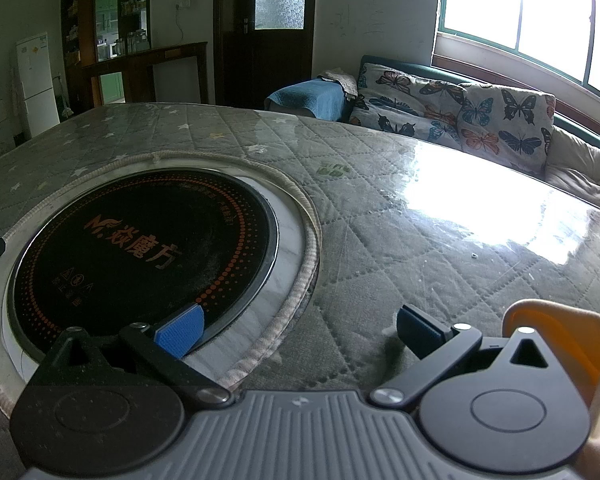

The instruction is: Fold clothes

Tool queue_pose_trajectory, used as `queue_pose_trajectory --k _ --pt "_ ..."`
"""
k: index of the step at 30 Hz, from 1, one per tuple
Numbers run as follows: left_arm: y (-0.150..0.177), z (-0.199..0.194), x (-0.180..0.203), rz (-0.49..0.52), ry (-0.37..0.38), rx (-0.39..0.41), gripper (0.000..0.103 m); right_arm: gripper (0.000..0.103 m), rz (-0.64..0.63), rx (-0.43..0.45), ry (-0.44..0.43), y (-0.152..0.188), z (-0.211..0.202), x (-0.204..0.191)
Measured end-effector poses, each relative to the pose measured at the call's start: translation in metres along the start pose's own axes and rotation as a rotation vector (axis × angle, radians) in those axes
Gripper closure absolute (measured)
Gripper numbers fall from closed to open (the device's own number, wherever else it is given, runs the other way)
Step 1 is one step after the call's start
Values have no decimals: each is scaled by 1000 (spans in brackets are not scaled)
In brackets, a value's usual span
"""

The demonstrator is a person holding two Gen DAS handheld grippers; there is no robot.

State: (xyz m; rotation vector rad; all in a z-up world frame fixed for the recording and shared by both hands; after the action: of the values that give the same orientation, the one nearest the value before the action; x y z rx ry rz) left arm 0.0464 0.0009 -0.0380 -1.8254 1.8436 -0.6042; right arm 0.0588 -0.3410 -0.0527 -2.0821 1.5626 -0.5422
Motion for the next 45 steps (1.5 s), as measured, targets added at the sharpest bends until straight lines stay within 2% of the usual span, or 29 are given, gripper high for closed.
queue_pose_trajectory --k 45 --pt "0 1 0 0 0 0 0 0 0 -2 -1 -1 2 -2"
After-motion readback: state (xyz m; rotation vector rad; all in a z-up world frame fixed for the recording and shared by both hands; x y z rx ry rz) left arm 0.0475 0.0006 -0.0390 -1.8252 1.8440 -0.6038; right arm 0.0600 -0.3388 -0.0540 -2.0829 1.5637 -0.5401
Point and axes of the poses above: each gripper's, at about its wrist camera, not at the fingertips, and z roughly the way its jaws point, x to its right, y to its underside, the point moved 6 cm from there along z, roughly the way its jaws point, and after that the axes turned 13 degrees about -x, right-handed, at the moved point
